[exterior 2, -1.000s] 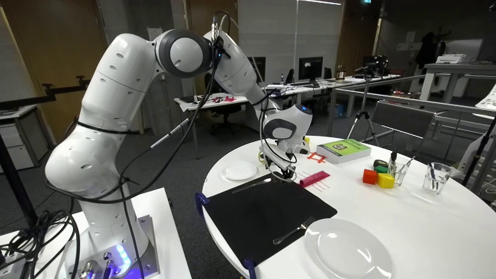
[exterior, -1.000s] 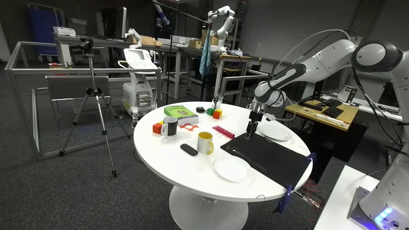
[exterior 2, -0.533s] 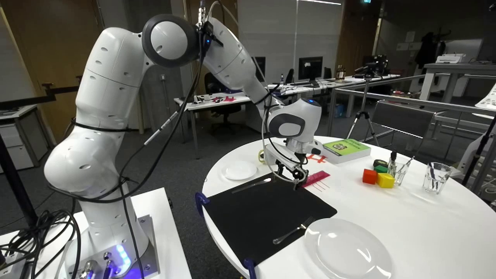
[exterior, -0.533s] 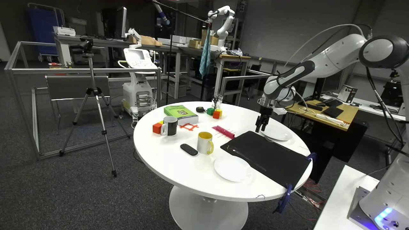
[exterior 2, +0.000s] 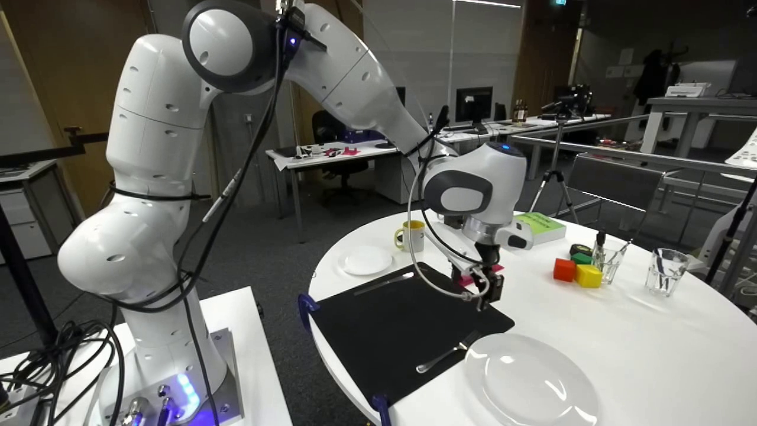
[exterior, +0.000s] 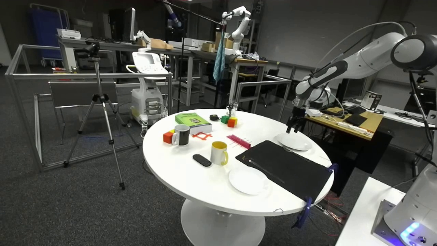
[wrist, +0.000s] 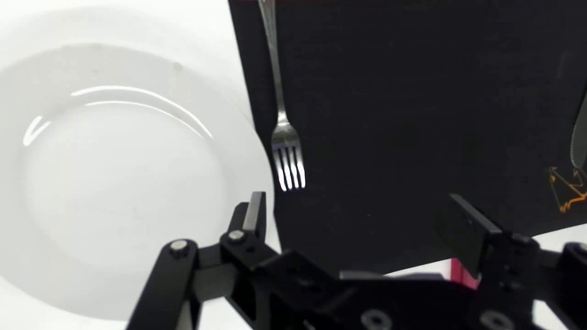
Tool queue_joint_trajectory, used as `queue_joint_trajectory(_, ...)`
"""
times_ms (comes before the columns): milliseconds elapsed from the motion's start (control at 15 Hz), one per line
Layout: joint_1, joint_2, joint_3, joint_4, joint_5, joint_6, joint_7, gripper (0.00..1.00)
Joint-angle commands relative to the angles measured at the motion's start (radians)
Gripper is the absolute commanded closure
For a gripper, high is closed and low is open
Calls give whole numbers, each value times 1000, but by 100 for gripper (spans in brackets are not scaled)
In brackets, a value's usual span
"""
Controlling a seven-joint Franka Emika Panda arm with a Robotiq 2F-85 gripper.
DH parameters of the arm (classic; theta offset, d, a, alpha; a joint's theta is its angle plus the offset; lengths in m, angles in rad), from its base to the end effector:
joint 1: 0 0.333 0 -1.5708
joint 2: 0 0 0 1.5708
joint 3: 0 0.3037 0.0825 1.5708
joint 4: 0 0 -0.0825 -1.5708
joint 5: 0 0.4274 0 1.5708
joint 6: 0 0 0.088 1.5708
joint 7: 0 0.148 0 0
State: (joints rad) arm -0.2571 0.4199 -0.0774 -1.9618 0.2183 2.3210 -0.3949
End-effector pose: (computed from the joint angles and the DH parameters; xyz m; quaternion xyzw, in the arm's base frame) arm 0.6012 -0.1988 0.1719 -0.9967 0.0437 0.0047 0.0678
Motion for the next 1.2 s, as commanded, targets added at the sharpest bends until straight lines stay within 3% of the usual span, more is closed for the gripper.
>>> queue_joint_trajectory(0,-66,-76,-12,-54,49,-4,-6,0)
queue_joint_trajectory(467,-211,-98,-31,-51,296,-47,-70,0)
queue_joint_trajectory(1133,-371,-43,-115,-12,516,-175,-200,0)
